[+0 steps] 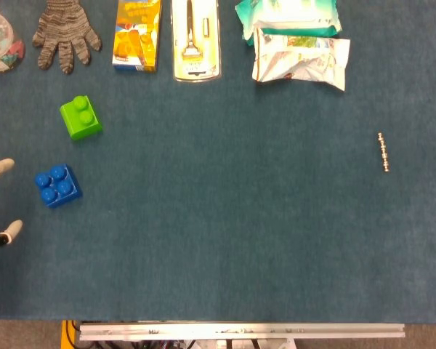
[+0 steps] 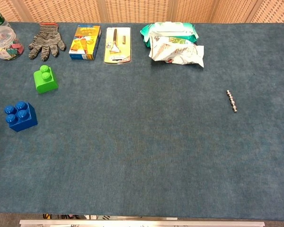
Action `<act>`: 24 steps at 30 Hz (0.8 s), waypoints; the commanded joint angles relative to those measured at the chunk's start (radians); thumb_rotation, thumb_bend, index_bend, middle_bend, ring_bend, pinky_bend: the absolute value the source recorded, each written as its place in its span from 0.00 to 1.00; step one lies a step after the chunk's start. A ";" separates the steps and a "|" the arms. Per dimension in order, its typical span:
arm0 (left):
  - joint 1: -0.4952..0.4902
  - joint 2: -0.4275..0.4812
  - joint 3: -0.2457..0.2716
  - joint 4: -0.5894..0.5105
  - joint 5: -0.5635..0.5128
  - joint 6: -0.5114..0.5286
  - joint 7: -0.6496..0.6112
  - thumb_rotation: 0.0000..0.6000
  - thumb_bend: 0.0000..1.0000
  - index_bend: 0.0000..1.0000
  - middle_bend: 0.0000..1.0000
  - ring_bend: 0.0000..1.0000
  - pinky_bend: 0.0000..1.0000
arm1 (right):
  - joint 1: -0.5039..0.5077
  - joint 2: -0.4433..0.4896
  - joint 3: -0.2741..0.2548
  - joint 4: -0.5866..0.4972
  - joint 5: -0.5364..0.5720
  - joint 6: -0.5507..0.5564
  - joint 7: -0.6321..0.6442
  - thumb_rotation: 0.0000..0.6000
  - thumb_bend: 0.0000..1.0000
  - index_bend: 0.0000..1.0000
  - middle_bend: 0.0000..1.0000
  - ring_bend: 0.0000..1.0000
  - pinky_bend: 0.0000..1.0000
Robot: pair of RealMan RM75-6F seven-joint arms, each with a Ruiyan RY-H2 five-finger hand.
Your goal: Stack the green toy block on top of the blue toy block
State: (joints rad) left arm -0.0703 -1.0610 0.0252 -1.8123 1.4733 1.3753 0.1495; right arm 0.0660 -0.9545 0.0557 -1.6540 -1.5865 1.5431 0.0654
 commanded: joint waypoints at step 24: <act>-0.147 -0.156 -0.076 0.054 -0.311 -0.214 0.174 1.00 0.13 0.13 0.09 0.06 0.01 | -0.010 0.001 0.000 0.028 0.012 0.003 0.029 1.00 0.34 0.48 0.50 0.38 0.41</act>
State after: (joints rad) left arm -0.2095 -1.2082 -0.0464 -1.7634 1.1712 1.1679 0.3154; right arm 0.0563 -0.9538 0.0553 -1.6261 -1.5742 1.5464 0.0939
